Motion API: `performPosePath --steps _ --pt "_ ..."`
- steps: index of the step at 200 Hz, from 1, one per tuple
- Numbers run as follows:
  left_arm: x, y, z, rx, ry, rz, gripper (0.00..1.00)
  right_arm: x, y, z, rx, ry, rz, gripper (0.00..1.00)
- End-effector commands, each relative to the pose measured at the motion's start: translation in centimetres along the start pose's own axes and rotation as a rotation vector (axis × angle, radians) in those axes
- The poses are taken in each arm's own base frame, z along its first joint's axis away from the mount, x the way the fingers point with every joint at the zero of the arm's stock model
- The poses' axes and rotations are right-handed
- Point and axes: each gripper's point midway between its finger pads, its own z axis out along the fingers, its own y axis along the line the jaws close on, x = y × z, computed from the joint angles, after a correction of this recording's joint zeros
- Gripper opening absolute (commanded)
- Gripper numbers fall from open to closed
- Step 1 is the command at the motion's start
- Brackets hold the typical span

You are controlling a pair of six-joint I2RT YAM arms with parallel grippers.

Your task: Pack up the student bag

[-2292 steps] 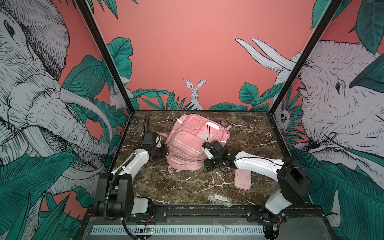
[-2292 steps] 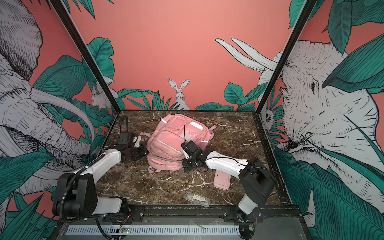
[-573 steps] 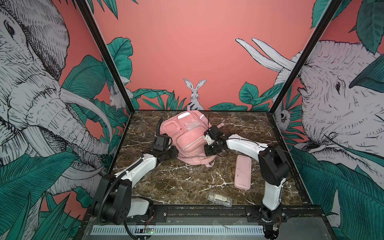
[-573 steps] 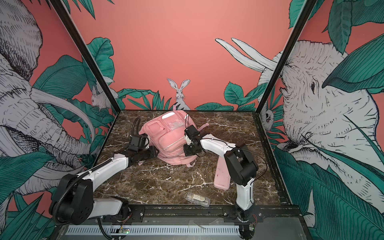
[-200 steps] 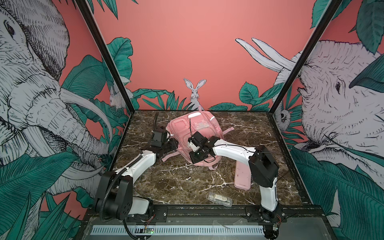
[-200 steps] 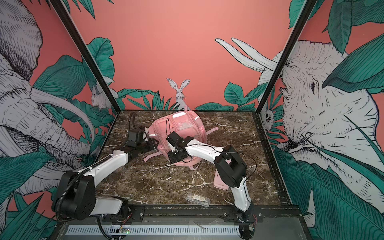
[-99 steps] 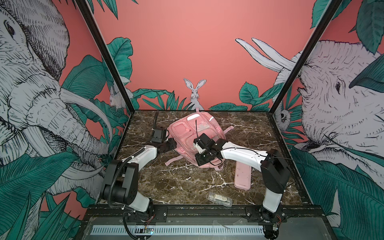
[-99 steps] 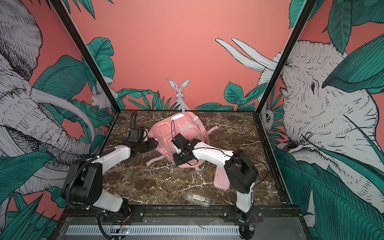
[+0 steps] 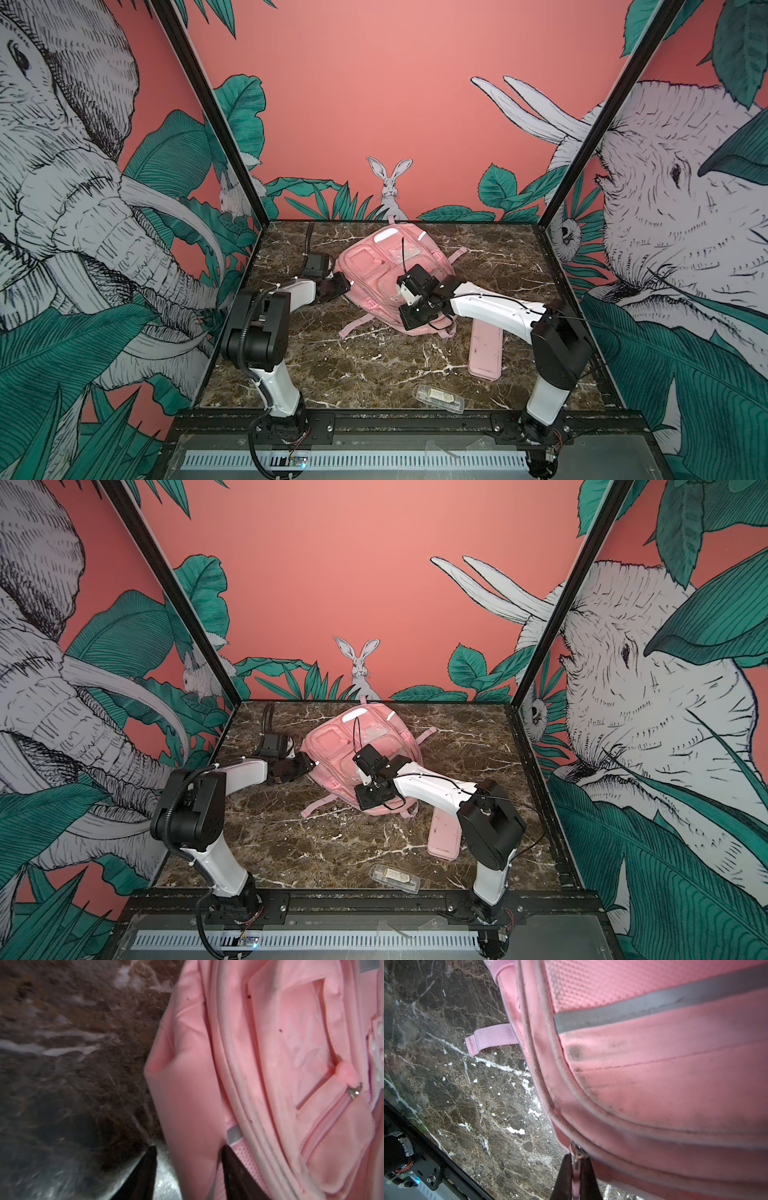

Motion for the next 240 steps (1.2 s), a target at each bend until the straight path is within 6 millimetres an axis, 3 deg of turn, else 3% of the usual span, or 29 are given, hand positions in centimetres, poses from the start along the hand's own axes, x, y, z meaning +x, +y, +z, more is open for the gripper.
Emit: performPosePath --steps 1,28,52,121,186,240 --pt "-0.9 -1.7 0.0 0.082 -0.023 -0.018 0.39 -1.2 1.1 -0.4 -0.043 -0.030 -0.008 0.00" --pt "0.0 -1.3 -0.1 0.089 -0.009 -0.032 0.11 -1.8 2.1 0.2 -0.072 -0.026 -0.008 0.00" --pt "0.6 -1.2 -0.7 0.094 -0.011 -0.041 0.01 -2.3 3.3 0.7 -0.095 -0.022 -0.017 0.00" --pt "1.6 -1.7 -2.0 0.143 -0.021 -0.091 0.00 -5.1 9.0 2.5 -0.177 -0.030 -0.075 0.00" --pt "2.2 -1.3 -3.8 0.122 -0.044 -0.084 0.00 -9.0 10.7 4.0 -0.193 -0.080 -0.034 0.00" --pt "3.2 -0.8 -3.5 0.119 -0.026 -0.090 0.00 -11.8 11.1 5.5 -0.168 -0.102 -0.007 0.00"
